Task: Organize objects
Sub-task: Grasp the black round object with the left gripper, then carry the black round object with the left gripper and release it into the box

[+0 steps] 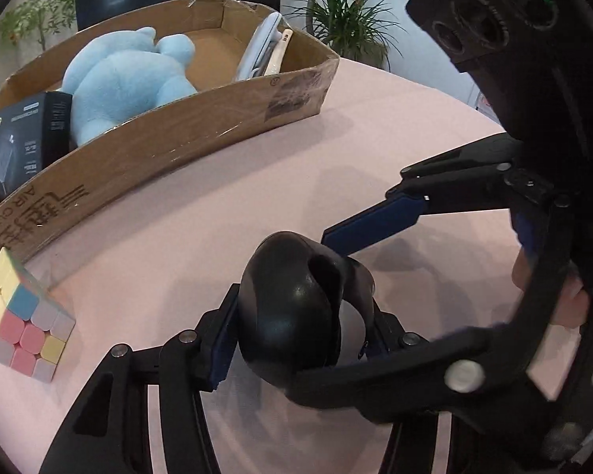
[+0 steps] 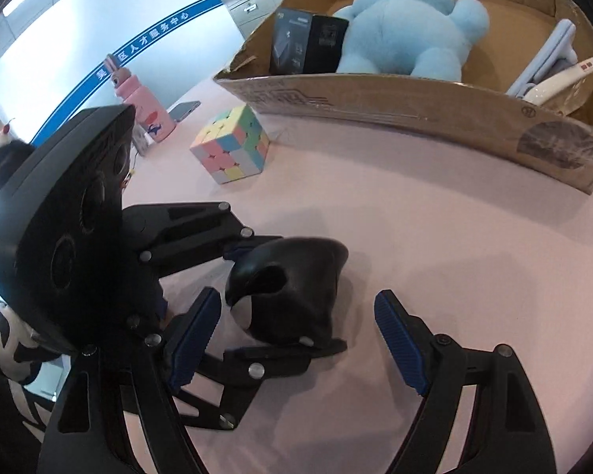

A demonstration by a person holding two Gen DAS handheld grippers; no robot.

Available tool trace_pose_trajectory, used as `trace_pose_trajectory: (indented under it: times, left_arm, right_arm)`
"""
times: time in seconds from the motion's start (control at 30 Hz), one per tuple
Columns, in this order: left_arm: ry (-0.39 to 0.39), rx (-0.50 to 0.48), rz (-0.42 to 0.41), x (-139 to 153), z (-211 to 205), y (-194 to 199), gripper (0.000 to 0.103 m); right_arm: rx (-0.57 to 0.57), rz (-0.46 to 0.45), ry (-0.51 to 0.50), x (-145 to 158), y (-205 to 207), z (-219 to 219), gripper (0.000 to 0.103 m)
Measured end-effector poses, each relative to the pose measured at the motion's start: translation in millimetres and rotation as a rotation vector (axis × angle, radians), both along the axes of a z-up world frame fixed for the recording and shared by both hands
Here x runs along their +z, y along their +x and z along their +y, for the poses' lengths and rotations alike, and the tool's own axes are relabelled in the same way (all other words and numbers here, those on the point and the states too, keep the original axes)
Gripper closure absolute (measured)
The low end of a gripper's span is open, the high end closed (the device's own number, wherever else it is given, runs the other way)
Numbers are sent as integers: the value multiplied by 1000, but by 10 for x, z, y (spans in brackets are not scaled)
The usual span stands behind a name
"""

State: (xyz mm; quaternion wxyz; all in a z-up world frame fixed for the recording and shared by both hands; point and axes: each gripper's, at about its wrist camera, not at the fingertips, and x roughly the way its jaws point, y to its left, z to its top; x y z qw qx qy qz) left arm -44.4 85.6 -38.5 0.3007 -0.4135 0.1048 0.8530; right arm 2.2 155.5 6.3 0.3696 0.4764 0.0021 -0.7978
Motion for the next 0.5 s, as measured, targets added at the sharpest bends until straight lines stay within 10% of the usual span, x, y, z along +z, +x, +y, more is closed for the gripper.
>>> trace_pose_trajectory:
  times: [0.1,0.5]
  left_arm:
    - [41,-17,-27,-13,-82,-9,39]
    - [85,30,-20,62,-165,-27,34]
  right_arm:
    - [7,-23,-3,-46,-27,23,50]
    - [-29,-43,-17,-81,-93,100,50]
